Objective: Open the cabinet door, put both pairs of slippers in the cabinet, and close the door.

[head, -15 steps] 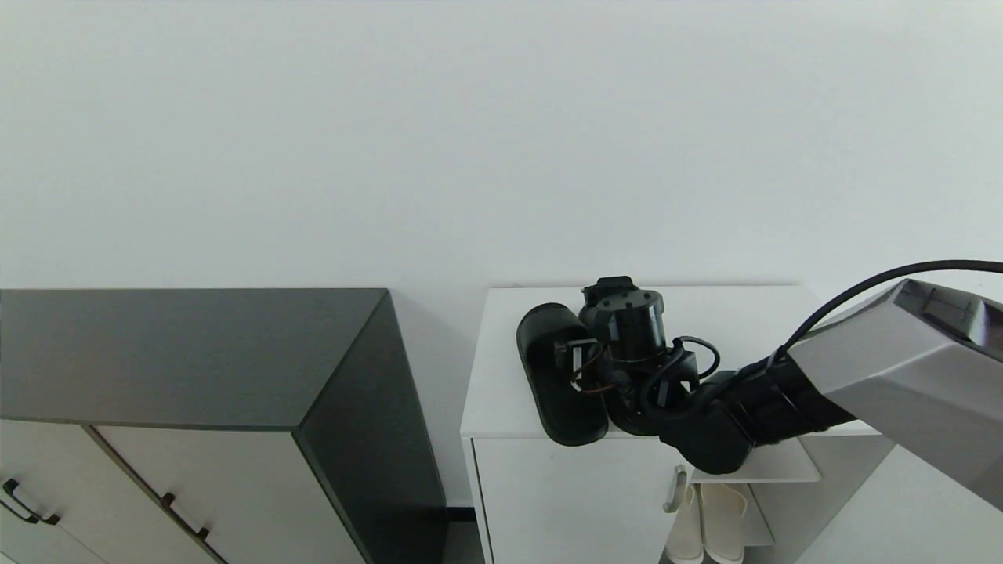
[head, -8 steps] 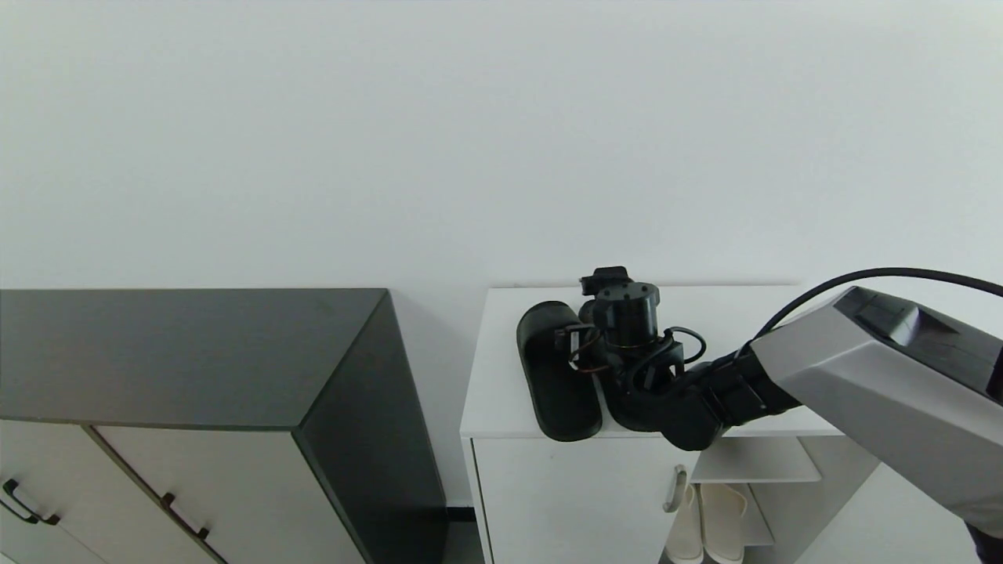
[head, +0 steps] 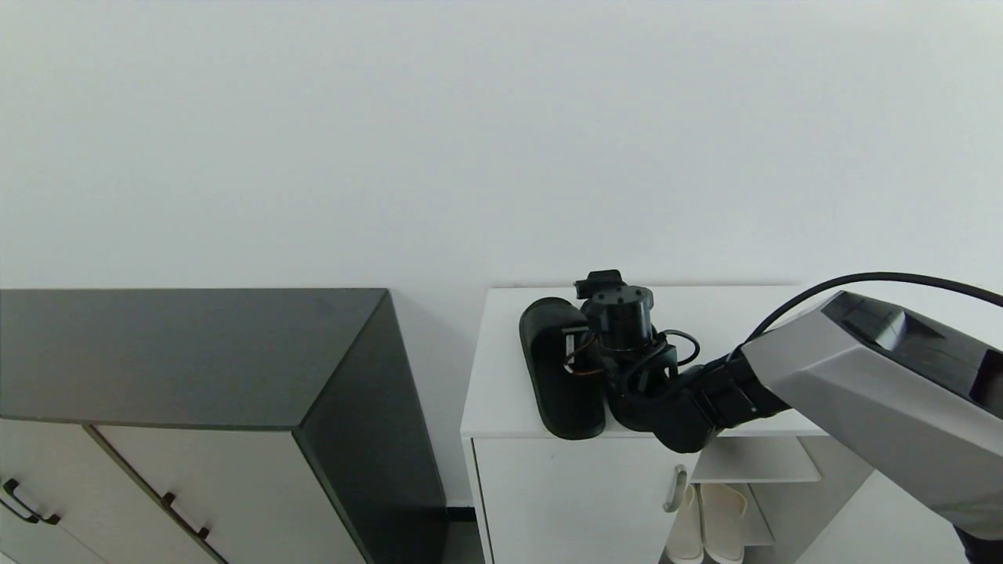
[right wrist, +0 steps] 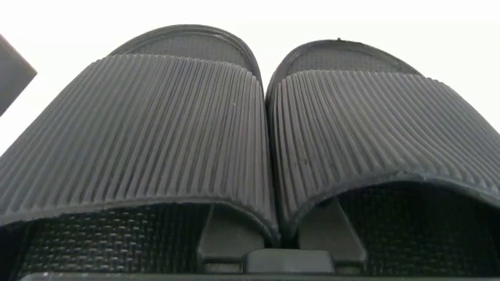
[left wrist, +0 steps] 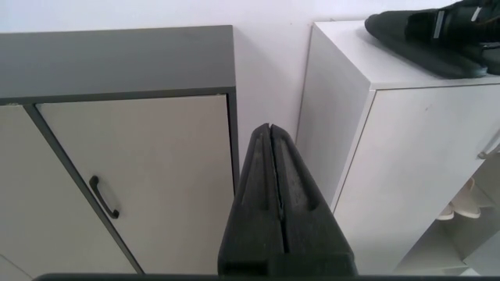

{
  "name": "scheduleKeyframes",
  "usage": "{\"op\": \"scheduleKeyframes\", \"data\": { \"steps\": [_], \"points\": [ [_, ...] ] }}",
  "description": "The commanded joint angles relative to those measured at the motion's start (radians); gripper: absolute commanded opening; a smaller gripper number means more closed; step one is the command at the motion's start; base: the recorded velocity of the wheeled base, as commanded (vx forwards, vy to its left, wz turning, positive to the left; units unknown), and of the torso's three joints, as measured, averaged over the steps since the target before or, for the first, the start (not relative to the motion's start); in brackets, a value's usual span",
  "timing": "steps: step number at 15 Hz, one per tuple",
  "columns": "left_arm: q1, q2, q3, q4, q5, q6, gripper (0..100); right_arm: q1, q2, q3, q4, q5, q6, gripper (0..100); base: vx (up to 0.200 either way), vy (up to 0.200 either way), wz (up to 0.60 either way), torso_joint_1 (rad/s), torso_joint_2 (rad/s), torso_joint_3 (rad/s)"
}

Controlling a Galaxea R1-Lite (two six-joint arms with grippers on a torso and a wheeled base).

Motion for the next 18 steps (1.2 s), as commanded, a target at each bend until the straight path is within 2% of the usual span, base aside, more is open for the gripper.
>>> {"op": "scheduleKeyframes", "data": {
  "steps": [1,5,6,8,11,13,18],
  "points": [
    [0.0,0.0,0.0,0.0,0.0,0.0,0,0.005,-0.017,0.008,-0.001,-0.001,-0.001,0,0.0,0.0,0.0,0.0,0.0,0.0],
    [0.0,0.0,0.0,0.0,0.0,-0.001,0,0.043,-0.212,0.18,-0.004,0.012,-0.001,0,0.0,0.0,0.0,0.0,0.0,0.0],
    [0.0,0.0,0.0,0.0,0.0,-0.001,0,0.053,-0.263,0.246,-0.006,0.047,0.0,0,0.0,0.0,0.0,0.0,0.0,0.0],
    [0.0,0.0,0.0,0.0,0.0,0.0,0,0.066,-0.415,0.443,-0.026,0.199,0.002,0,0.0,0.0,0.0,0.0,0.0,0.0],
    [0.0,0.0,0.0,0.0,0.0,0.0,0,0.073,-0.571,0.619,-0.035,0.315,0.005,0,0.0,0.0,0.0,0.0,0.0,0.0],
    [0.0,0.0,0.0,0.0,0.0,0.0,0,0.074,-0.594,0.663,-0.037,0.315,0.002,0,0.0,0.0,0.0,0.0,0.0,0.0],
    [0.0,0.0,0.0,0.0,0.0,0.0,0,0.073,-0.58,0.665,-0.033,0.311,0.002,0,0.0,0.0,0.0,0.0,0.0,0.0]
  ]
}}
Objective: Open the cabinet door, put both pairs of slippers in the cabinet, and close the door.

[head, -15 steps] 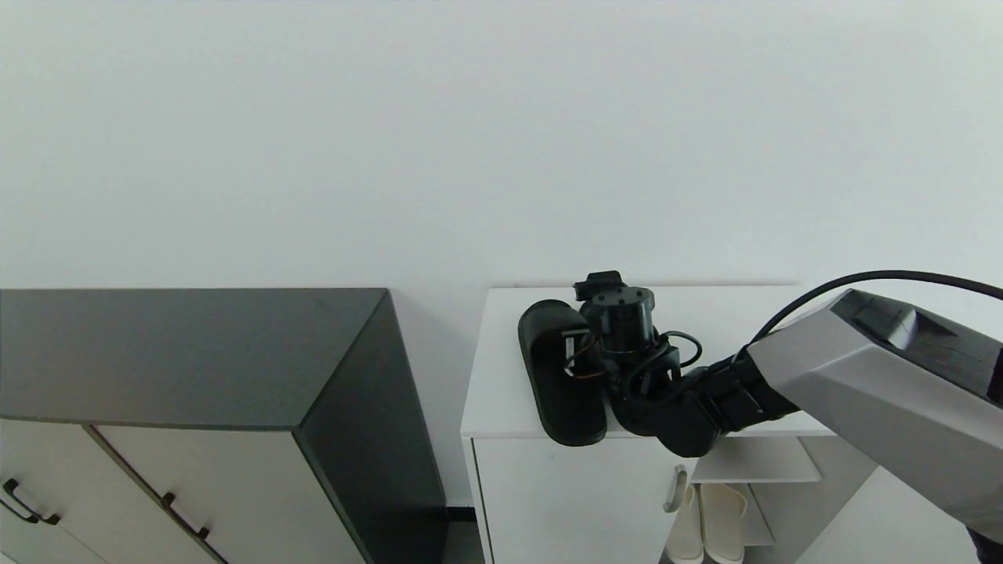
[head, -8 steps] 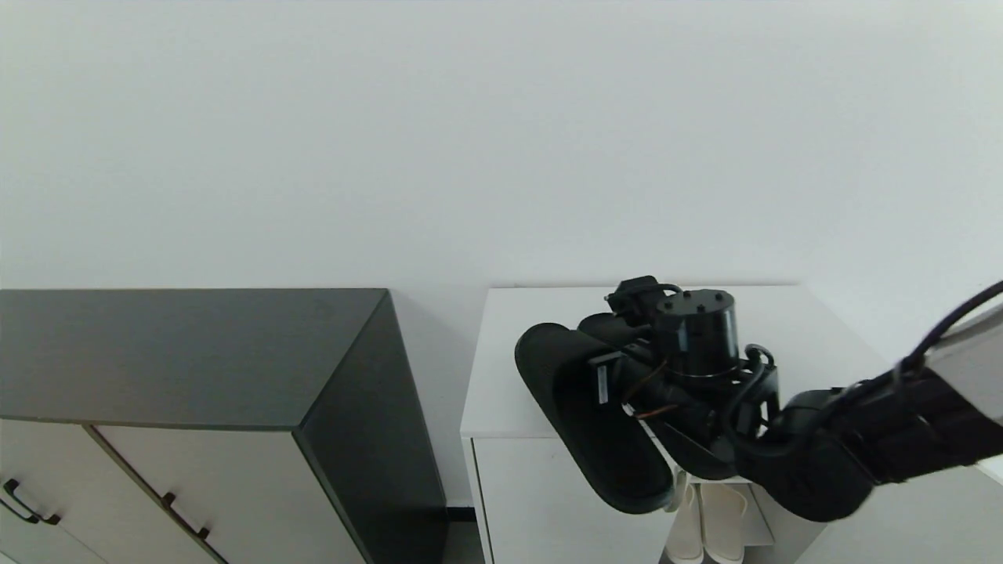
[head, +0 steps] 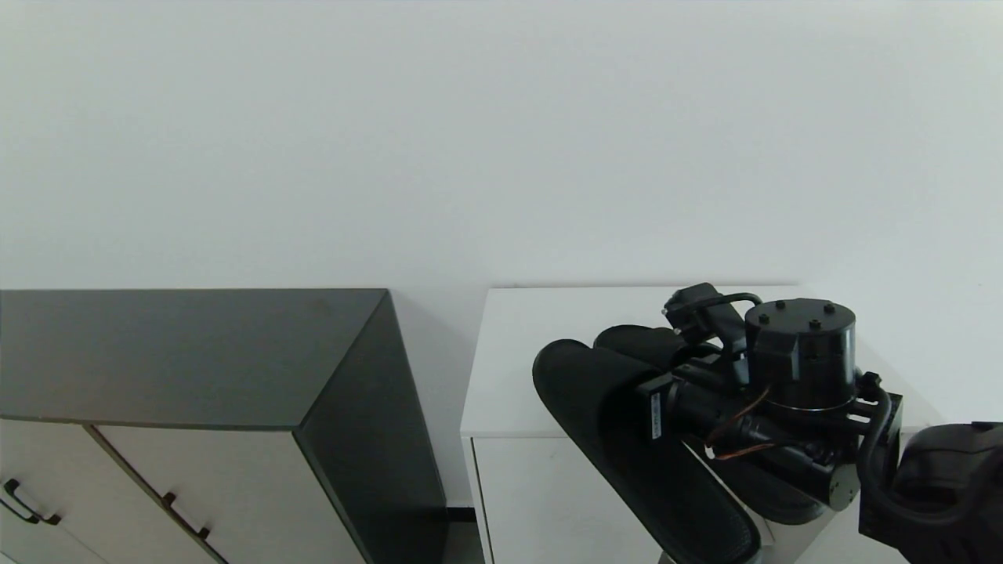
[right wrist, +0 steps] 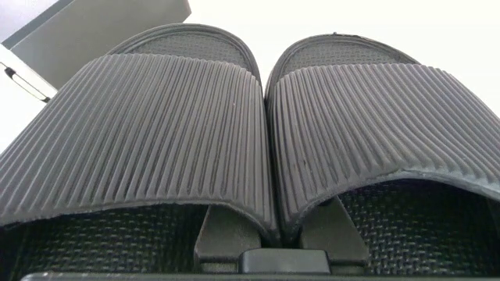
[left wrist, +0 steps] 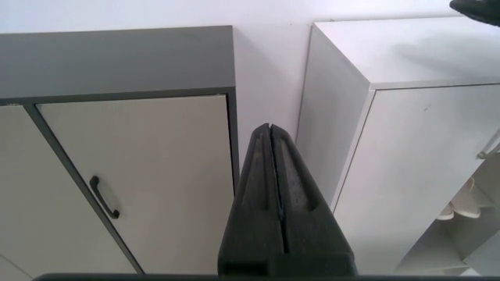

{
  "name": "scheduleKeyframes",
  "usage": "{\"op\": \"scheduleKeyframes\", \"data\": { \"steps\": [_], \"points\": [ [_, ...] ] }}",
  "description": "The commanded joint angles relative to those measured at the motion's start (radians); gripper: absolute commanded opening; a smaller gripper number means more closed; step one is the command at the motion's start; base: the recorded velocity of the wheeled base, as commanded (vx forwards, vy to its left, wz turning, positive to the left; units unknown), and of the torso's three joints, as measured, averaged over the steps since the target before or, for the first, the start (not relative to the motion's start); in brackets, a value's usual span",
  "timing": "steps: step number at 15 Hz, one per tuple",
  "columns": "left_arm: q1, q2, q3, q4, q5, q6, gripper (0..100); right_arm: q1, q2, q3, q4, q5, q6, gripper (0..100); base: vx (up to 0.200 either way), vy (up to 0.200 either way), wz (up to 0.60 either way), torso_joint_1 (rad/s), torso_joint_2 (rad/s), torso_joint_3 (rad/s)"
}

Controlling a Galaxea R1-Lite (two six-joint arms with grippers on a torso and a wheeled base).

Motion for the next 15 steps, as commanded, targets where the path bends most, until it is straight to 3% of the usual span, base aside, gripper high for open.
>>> {"op": "scheduleKeyframes", "data": {
  "steps": [1,12,15],
  "points": [
    [0.0,0.0,0.0,0.0,0.0,0.0,0,0.001,-0.002,0.003,0.0,0.0,-0.001,0,-0.2,0.0,0.0,-0.002,0.0,0.002],
    [0.0,0.0,0.0,0.0,0.0,0.0,0,0.0,0.027,0.004,-0.001,-0.003,-0.002,0,-0.2,0.0,0.0,0.0,0.0,0.001],
    [0.0,0.0,0.0,0.0,0.0,0.0,0,0.0,0.036,0.0,0.022,-0.083,-0.007,0,-0.2,0.0,0.0,0.001,0.0,0.001]
  ]
}}
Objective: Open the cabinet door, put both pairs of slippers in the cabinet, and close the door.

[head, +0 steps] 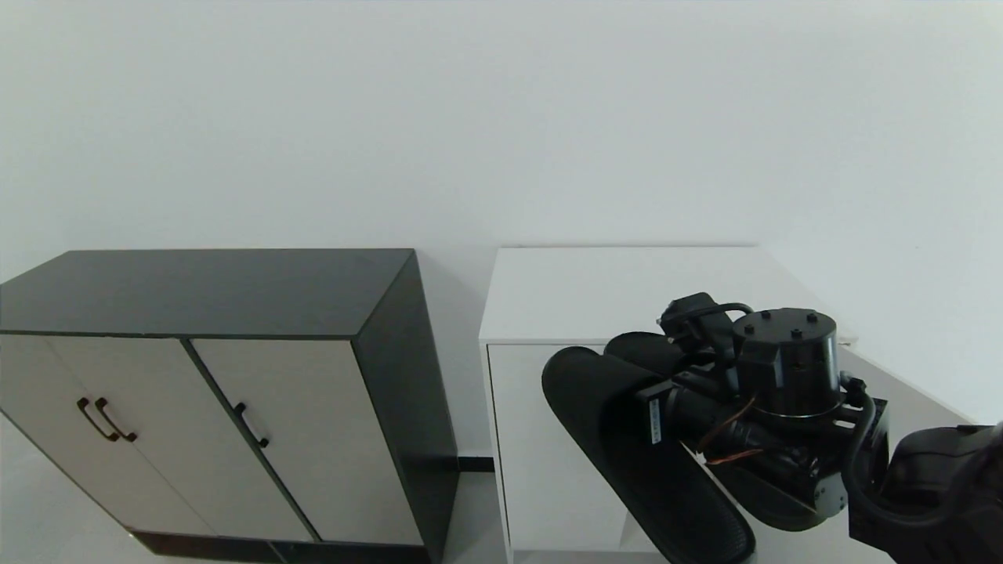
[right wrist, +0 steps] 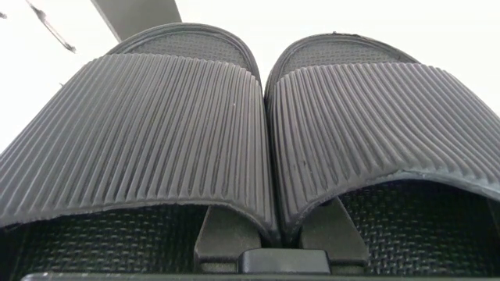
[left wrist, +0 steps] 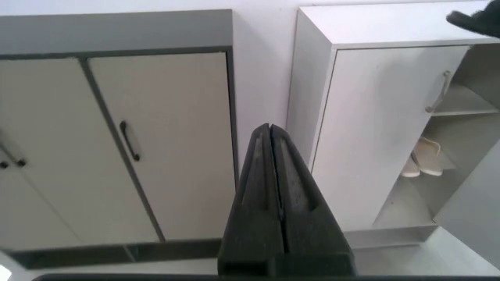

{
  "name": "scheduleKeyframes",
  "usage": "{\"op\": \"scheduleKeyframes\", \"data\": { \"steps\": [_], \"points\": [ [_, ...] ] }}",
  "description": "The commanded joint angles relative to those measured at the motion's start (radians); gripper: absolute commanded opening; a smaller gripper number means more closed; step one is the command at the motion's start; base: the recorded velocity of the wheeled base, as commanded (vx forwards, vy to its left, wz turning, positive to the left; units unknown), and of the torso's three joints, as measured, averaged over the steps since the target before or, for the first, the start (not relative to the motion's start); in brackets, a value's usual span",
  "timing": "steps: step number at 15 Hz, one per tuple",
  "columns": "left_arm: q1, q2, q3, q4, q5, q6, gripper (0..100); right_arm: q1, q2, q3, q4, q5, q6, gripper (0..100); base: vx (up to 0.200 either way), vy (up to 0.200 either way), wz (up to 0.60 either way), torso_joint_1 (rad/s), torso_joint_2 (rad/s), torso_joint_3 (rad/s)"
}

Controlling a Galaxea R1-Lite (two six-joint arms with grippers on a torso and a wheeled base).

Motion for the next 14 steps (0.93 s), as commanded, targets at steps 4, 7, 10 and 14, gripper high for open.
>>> {"op": "scheduleKeyframes", "data": {
  "steps": [4,7,10,14],
  "points": [
    [0.0,0.0,0.0,0.0,0.0,0.0,0,0.0,0.018,-0.004,-0.001,-0.009,-0.001,0,-0.15,0.0,0.0,0.004,0.0,0.004],
    [0.0,0.0,0.0,0.0,0.0,0.0,0,0.002,0.02,-0.001,-0.001,-0.009,-0.001,0,0.0,0.0,0.0,0.0,0.0,0.0],
    [0.0,0.0,0.0,0.0,0.0,0.002,0,0.002,0.021,0.002,-0.001,-0.009,-0.001,0,0.0,0.0,0.0,0.0,0.0,0.0],
    [0.0,0.0,0.0,0.0,0.0,0.0,0,0.002,0.03,0.001,-0.005,-0.009,0.001,0,0.0,-0.2,0.0,0.002,0.0,0.004]
  ]
}}
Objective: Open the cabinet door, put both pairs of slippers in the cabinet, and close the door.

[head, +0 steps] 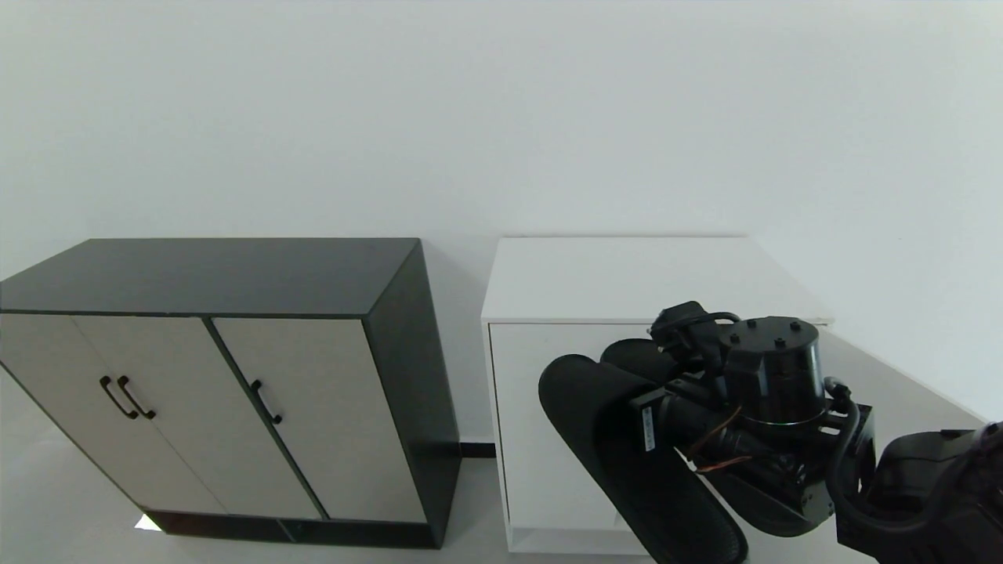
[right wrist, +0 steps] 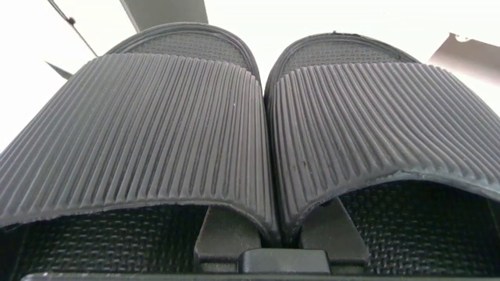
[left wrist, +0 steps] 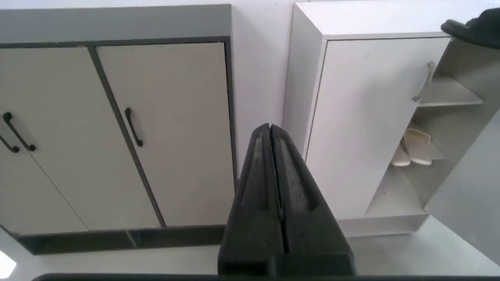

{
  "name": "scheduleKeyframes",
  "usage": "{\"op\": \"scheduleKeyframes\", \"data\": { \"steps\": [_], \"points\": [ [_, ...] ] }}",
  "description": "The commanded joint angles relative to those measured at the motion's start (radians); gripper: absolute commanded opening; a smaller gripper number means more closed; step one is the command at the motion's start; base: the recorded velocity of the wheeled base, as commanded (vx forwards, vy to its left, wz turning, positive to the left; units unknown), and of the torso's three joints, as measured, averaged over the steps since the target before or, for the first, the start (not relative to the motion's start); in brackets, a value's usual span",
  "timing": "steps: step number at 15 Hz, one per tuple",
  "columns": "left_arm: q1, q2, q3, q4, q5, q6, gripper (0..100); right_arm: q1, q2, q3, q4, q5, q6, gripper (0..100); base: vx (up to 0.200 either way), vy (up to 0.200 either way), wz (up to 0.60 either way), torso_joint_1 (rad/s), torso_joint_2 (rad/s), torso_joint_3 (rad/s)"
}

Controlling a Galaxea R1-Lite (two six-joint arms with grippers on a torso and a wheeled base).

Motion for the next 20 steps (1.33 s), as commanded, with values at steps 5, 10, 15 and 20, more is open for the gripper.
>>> {"op": "scheduleKeyframes", "data": {
  "steps": [5,10,15,20],
  "points": [
    [0.0,0.0,0.0,-0.001,0.0,0.002,0,0.0,0.006,0.0,-0.002,0.0,0.0,0,0.0,-0.2,0.0,0.006,0.0,0.002],
    [0.0,0.0,0.0,-0.001,0.0,0.002,0,0.0,0.009,0.002,-0.002,0.0,0.001,0,0.0,-0.2,0.0,0.002,0.0,0.003],
    [0.0,0.0,0.0,-0.001,0.0,0.0,0,0.0,0.009,0.0,-0.002,-0.002,0.001,0,0.0,-0.16,0.0,0.001,0.0,0.002],
    [0.0,0.0,0.0,-0.001,0.0,0.0,0,-0.001,0.011,0.003,-0.002,-0.04,-0.011,0,0.0,0.0,0.0,0.0,0.0,0.0]
  ]
}}
